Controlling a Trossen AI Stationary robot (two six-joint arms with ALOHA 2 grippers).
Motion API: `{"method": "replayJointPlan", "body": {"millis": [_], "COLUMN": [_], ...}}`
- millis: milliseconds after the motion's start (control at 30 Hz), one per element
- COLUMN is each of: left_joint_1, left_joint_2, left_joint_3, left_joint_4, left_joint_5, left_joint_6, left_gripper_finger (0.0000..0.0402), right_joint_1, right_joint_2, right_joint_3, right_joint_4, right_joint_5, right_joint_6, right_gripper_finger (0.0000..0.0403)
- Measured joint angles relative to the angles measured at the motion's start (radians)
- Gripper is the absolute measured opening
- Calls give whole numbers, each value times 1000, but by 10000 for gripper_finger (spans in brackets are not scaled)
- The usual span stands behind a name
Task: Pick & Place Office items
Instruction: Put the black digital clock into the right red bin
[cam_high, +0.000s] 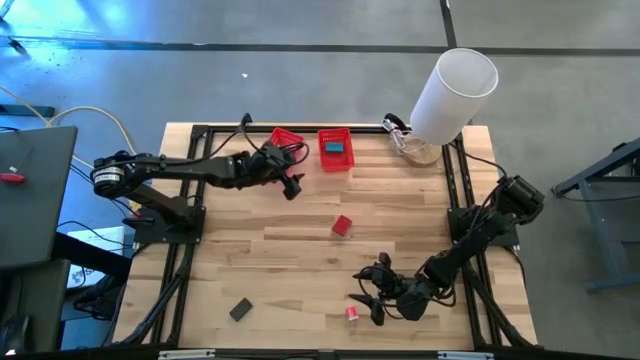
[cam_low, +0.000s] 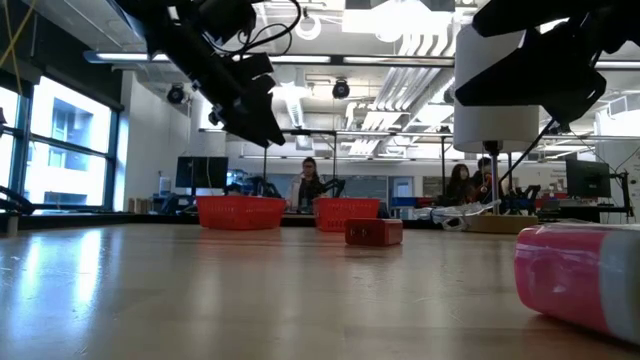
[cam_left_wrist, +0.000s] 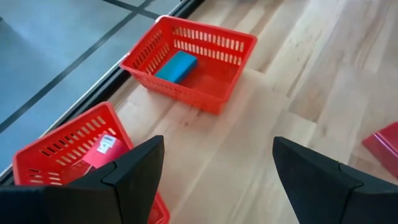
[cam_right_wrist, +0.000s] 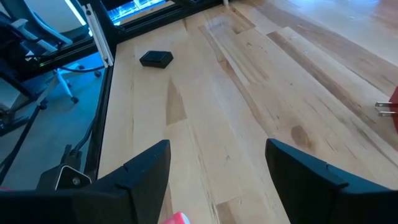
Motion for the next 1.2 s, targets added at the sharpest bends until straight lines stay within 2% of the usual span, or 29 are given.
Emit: {"method": "replayJointPlan", "body": {"millis": [167, 400, 633, 933, 1200], "left_joint_1": [-42, -128, -207, -296, -421], "left_joint_2": [0, 0, 1, -52, -84], "left_joint_3": [1, 1, 1, 1, 1], "left_joint_4": [-23, -189, -247, -246, -249], "left_joint_5": [0, 1, 7, -57, -51], "left_joint_6": [-4, -66, -136, -185, -180], "left_gripper_finger": [292, 292, 292, 292, 292], "right_joint_1": [0, 0, 0, 7, 6], "right_joint_2": [0, 0, 0, 0, 0], "right_joint_3": [0, 0, 0, 0, 0], "right_joint_4": [0, 0, 0, -1, -1], "right_joint_5": [-2, -18, -19, -23, -21], "right_joint_6": [0, 0, 0, -2, -11], "right_gripper_finger": [252, 252, 252, 252, 252]}}
